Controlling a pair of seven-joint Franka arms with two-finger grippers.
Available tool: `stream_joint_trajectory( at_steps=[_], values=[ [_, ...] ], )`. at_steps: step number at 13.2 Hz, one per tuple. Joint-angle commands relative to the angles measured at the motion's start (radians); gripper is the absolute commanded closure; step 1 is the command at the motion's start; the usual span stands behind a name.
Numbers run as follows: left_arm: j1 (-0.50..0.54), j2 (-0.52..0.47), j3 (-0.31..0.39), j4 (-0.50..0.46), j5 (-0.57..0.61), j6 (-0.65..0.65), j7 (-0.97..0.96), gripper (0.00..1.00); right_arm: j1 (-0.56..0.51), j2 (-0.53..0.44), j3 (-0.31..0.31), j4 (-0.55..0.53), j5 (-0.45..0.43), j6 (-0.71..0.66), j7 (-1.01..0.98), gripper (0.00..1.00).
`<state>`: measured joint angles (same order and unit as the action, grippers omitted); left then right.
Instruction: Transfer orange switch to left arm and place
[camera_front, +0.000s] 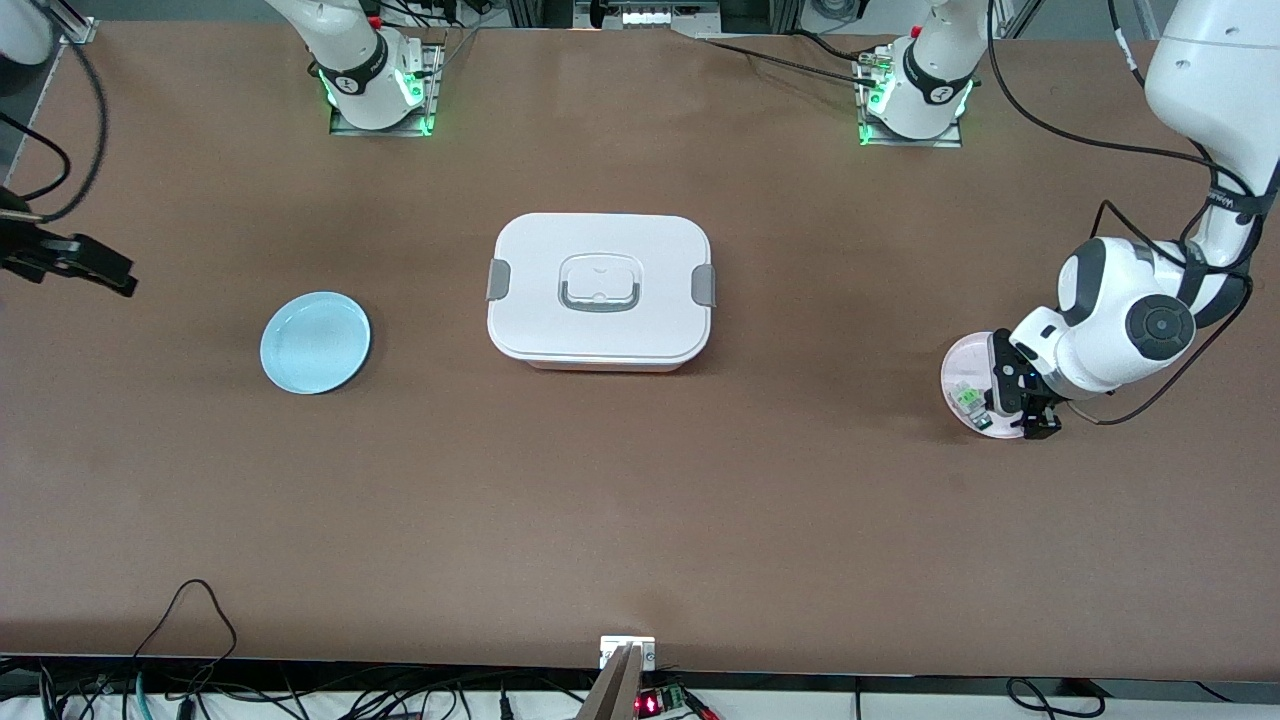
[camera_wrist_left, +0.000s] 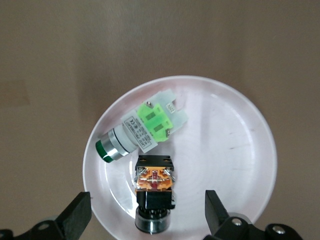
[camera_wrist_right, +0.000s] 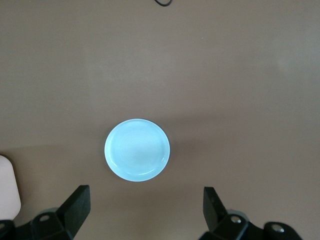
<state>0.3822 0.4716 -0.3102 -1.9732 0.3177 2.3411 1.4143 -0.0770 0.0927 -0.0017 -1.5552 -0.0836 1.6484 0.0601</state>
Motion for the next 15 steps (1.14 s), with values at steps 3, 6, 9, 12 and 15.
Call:
stream_joint_trajectory(
  at_steps=[3,6,9,12,15],
  values=[
    [0.009,-0.091,-0.055,0.117,-0.1,-0.329,-0.181,0.0,0.029,-0.014,-0.021,0.007,0.019,-0.041,-0.049,0.0],
    [0.004,-0.105,-0.069,0.27,-0.137,-0.581,-0.352,0.0,0.028,-0.016,-0.029,0.011,0.031,-0.047,-0.1,0.0],
    [0.004,-0.103,-0.093,0.436,-0.18,-0.849,-0.617,0.0,0.028,-0.05,-0.027,0.007,0.033,-0.125,-0.098,0.0],
    [0.001,-0.116,-0.205,0.572,-0.178,-1.011,-0.933,0.0,0.026,-0.099,-0.029,-0.023,0.034,-0.144,-0.1,0.0],
    [-0.006,-0.154,-0.28,0.625,-0.183,-1.076,-1.165,0.0,0.028,-0.187,-0.029,-0.136,0.033,-0.086,-0.092,0.0]
  ],
)
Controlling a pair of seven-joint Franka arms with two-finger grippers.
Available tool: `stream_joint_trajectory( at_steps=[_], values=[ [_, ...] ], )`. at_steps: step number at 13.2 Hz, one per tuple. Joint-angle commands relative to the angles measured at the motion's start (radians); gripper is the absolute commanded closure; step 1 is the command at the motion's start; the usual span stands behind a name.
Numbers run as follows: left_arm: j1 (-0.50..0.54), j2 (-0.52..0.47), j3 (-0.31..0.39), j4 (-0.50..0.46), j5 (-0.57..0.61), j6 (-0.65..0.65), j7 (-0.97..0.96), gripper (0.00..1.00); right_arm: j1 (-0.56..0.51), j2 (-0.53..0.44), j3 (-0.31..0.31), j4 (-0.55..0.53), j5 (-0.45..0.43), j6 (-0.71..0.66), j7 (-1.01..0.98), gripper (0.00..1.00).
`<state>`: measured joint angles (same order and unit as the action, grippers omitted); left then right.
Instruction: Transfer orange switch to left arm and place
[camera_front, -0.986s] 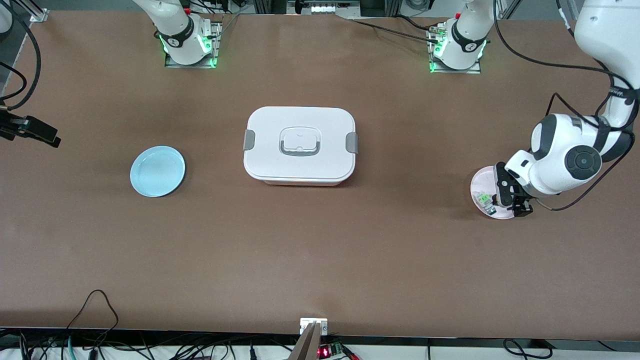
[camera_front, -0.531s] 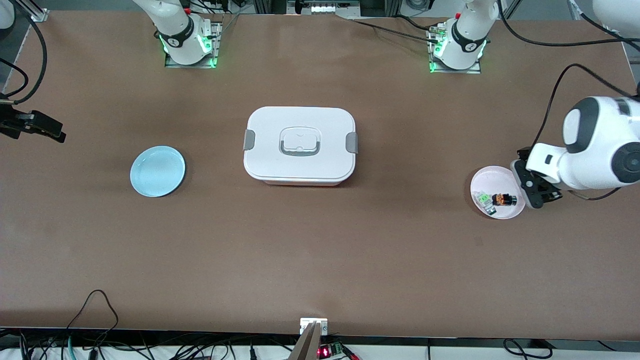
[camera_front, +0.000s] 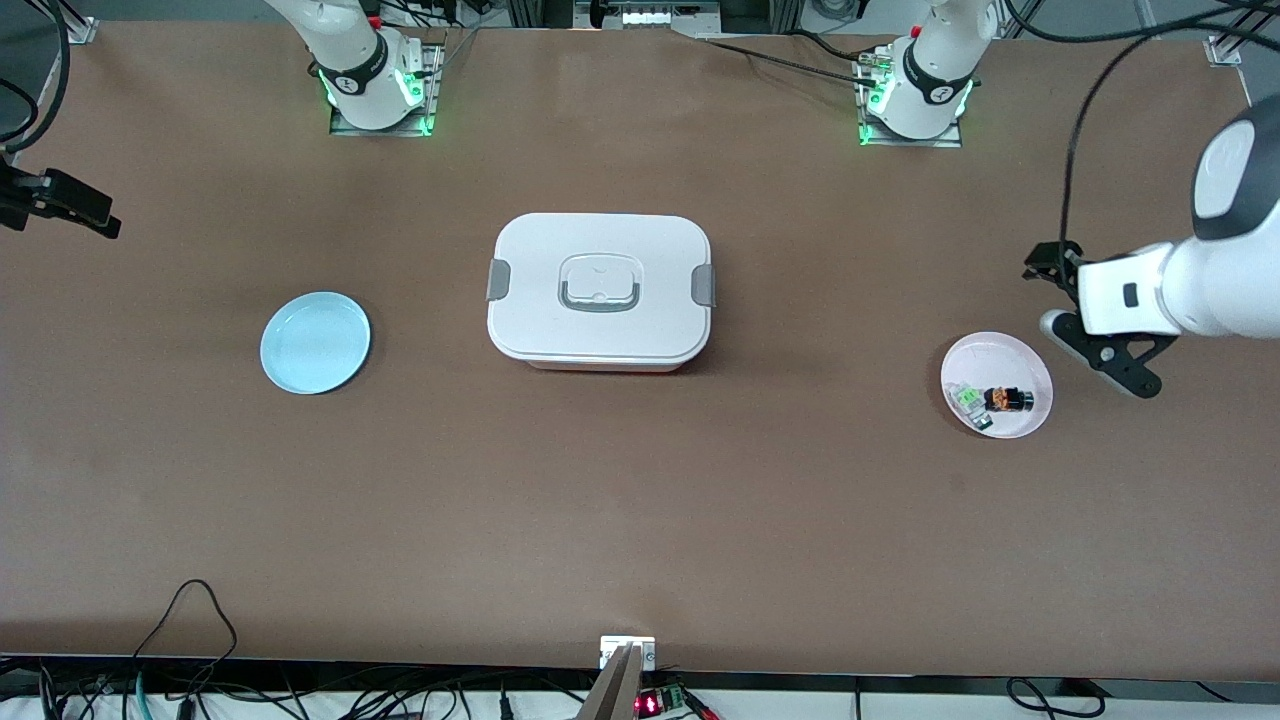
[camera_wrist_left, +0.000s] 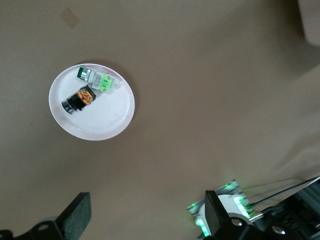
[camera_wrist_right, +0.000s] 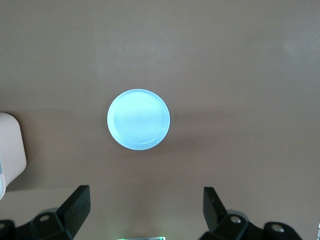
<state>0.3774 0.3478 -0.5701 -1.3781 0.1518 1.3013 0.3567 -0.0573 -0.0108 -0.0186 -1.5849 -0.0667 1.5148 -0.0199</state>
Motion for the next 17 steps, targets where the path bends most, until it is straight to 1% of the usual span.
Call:
stream_joint_trajectory(
  at_steps=[1,2,3,4,5,6,7,8,9,10,13,17],
  values=[
    [-0.052,-0.064,0.005,0.01,-0.027,-0.016,-0.132,0.0,0.008,-0.109,-0.012,-0.139,0.016,0.062,-0.002,0.0],
    [-0.104,-0.102,0.081,-0.01,-0.035,0.002,-0.168,0.0,0.007,-0.11,-0.014,-0.142,0.018,0.053,0.0,0.0],
    [-0.167,-0.134,0.161,-0.042,-0.069,0.027,-0.2,0.0,0.007,-0.115,-0.017,-0.142,0.018,0.047,0.0,0.0],
    [-0.204,-0.168,0.236,-0.082,-0.121,0.062,-0.205,0.0,0.008,-0.118,-0.017,-0.141,0.018,0.042,0.0,0.0],
    [-0.245,-0.226,0.306,-0.154,-0.147,0.129,-0.208,0.0,0.008,-0.118,-0.017,-0.133,0.018,0.036,0.0,0.0],
    [-0.277,-0.287,0.362,-0.236,-0.161,0.227,-0.214,0.0,0.008,-0.115,-0.017,-0.121,0.016,0.022,0.0,0.0],
    [-0.335,-0.346,0.427,-0.315,-0.172,0.293,-0.234,0.0,0.008,-0.11,-0.015,-0.116,0.015,0.019,-0.002,0.0],
    [-0.432,-0.387,0.522,-0.363,-0.172,0.315,-0.283,0.0,0.008,-0.109,-0.014,-0.115,0.015,0.019,0.0,0.0],
    [-0.501,-0.392,0.609,-0.371,-0.175,0.325,-0.35,0.0,0.008,-0.109,-0.014,-0.112,0.016,0.019,0.0,0.0],
    [-0.541,-0.392,0.652,-0.371,-0.172,0.354,-0.385,0.0,0.008,-0.109,-0.015,-0.112,0.016,0.019,0.0,0.0],
    [-0.551,-0.4,0.653,-0.371,-0.138,0.362,-0.38,0.0,0.008,-0.107,-0.011,-0.104,0.018,0.016,-0.009,0.0],
    [-0.551,-0.391,0.644,-0.361,-0.133,0.36,-0.364,0.0,0.008,-0.101,-0.011,-0.066,0.019,-0.034,-0.014,0.0]
  ],
)
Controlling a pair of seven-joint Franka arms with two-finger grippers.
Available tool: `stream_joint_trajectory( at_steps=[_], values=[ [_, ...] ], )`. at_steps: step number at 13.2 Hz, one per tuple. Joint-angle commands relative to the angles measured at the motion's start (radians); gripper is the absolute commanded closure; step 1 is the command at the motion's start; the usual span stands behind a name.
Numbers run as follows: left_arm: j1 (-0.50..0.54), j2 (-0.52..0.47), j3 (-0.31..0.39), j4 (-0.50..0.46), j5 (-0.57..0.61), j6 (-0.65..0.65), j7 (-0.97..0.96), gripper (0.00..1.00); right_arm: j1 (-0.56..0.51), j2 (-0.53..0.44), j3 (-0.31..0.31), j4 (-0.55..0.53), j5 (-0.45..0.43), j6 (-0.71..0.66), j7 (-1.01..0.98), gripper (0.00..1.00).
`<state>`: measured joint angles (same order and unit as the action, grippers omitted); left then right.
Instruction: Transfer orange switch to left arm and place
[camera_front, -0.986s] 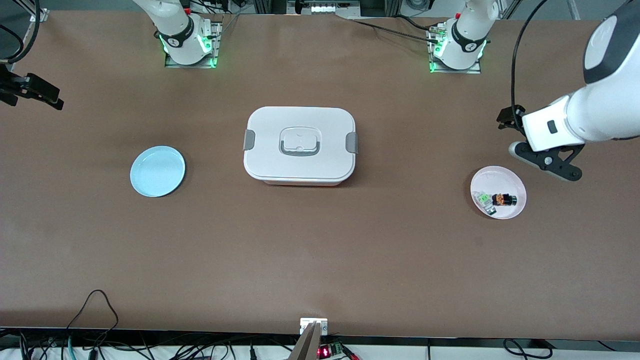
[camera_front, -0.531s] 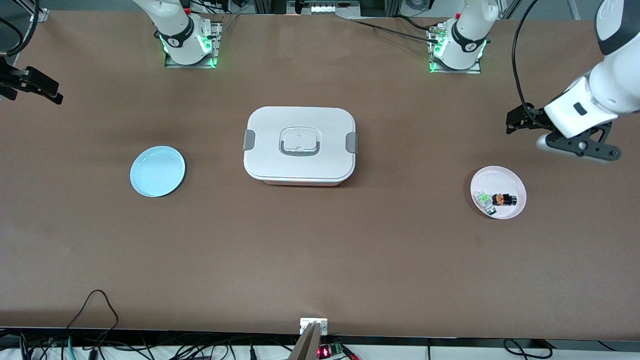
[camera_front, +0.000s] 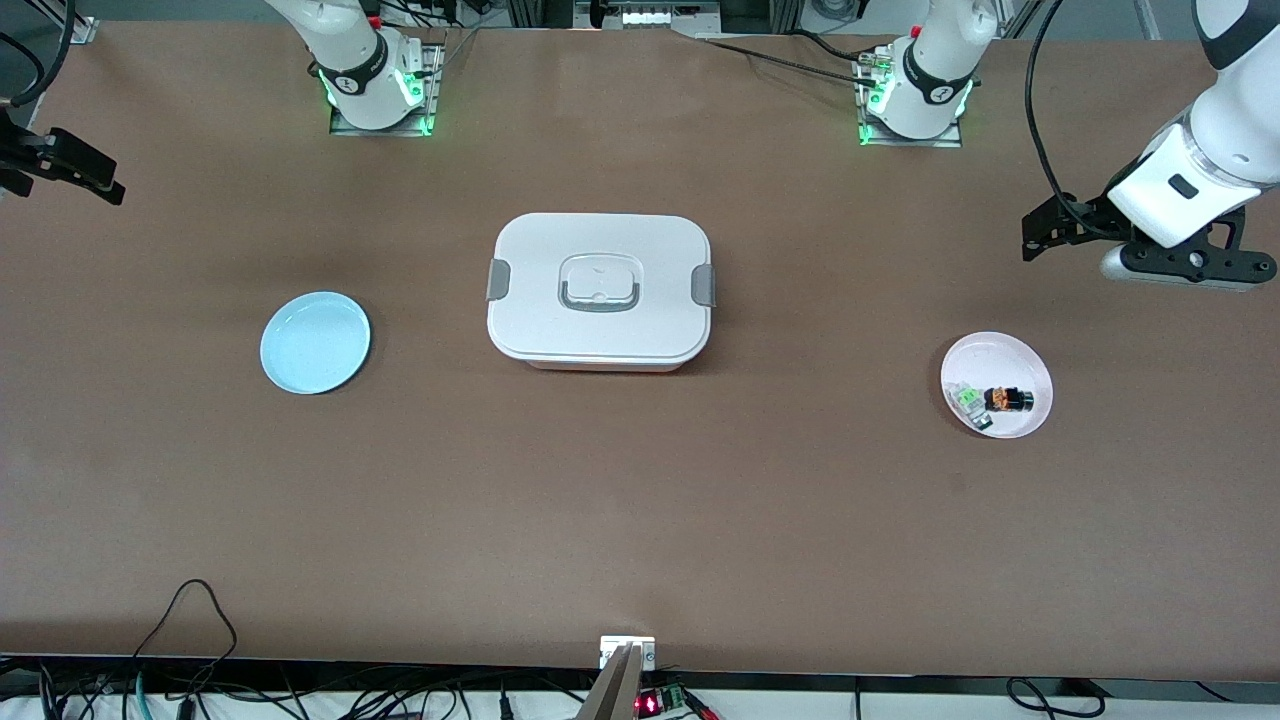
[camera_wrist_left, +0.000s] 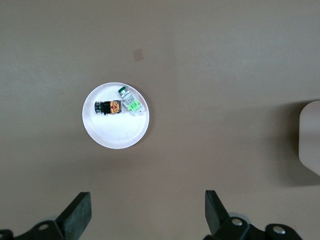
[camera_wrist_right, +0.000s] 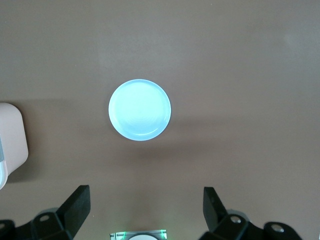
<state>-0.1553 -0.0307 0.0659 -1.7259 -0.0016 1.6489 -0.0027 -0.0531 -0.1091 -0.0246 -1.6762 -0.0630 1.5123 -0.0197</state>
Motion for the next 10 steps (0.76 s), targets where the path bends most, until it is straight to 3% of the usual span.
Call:
stream_joint_trajectory(
  at_steps=[1,10],
  values=[
    [-0.018,-0.012,0.008,-0.012,0.02,0.014,-0.005,0.0,0.004,-0.003,-0.005,0.027,0.015,-0.034,-0.014,0.0],
    [-0.02,-0.012,0.006,-0.011,0.02,0.009,0.0,0.0,0.004,-0.003,-0.012,0.03,0.028,-0.047,-0.017,0.0]
  ],
)
